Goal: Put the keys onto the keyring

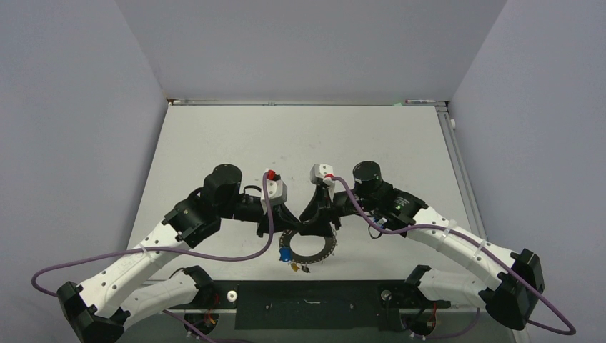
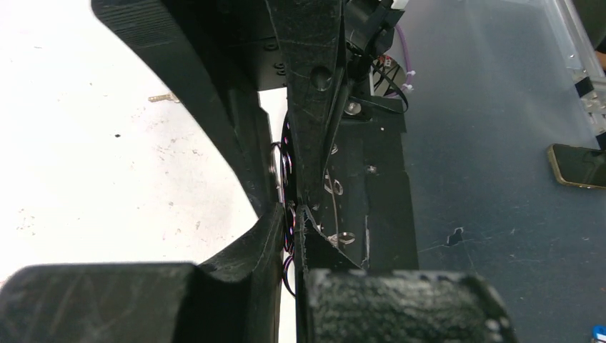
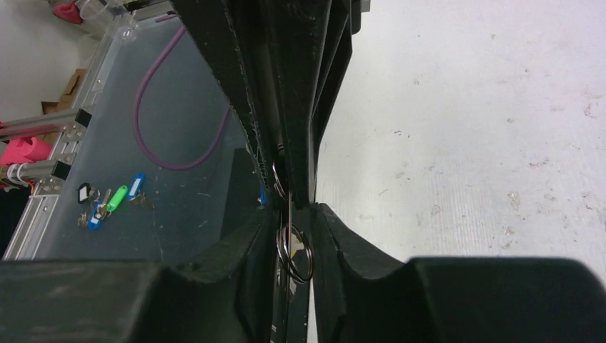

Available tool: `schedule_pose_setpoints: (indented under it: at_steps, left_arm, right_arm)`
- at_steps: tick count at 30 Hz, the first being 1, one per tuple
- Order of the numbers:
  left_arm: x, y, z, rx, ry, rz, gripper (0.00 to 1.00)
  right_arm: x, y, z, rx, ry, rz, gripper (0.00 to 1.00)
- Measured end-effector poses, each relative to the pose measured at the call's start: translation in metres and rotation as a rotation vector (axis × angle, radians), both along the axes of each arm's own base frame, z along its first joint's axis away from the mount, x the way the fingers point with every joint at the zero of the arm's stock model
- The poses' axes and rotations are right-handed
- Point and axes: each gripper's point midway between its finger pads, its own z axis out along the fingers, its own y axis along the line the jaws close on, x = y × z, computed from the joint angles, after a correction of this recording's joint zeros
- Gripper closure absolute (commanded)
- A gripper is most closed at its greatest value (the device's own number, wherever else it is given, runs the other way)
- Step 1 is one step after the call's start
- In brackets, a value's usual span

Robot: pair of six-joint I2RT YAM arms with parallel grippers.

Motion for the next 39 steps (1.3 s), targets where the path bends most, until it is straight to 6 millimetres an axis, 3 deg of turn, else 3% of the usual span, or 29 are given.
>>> schedule_pose_setpoints:
  at_steps: [2,5,7,8,10,13,24,27,34,39]
  left_arm:
    - [0.001,0.000,0.000,0.000,0.003,0.003,0.97]
    - [0.001,0.000,0.002,-0.007,-0.006,0.006,0.76]
    - [0.003,0.001,0.002,-0.007,-0.008,0.013,0.53]
    - [0.005,0.001,0.002,-0.006,-0.008,0.025,0.48]
    - [0.007,0.002,0.004,-0.009,-0.009,0.039,0.25]
    - [0.003,0.003,0.010,-0.028,-0.004,0.044,0.13]
    - [0.013,0.028,0.057,-0.194,-0.029,0.291,0.15]
    - [0.016,0.035,0.053,-0.252,-0.033,0.351,0.19]
    - [0.030,0.041,0.020,-0.371,-0.039,0.453,0.28]
    - [0.034,0.041,0.027,-0.424,-0.145,0.444,0.32]
  right_arm:
    - [-0.003,0.001,0.002,0.008,0.008,0.016,0.91]
    - [-0.006,0.001,0.003,0.018,0.023,0.028,0.95]
    - [-0.007,0.002,0.004,0.023,0.025,0.035,0.95]
    - [-0.008,0.002,0.004,0.026,0.026,0.041,0.95]
    - [-0.012,0.002,0.003,0.029,0.030,0.054,0.95]
    - [-0.009,0.003,0.002,0.035,0.017,0.041,0.95]
    - [0.012,-0.004,0.012,0.110,-0.071,-0.131,0.95]
    - [0.017,-0.006,0.021,0.160,-0.082,-0.190,0.95]
    - [0.031,-0.006,0.036,0.252,-0.048,-0.304,0.95]
    - [0.035,-0.005,0.044,0.283,-0.035,-0.334,0.95]
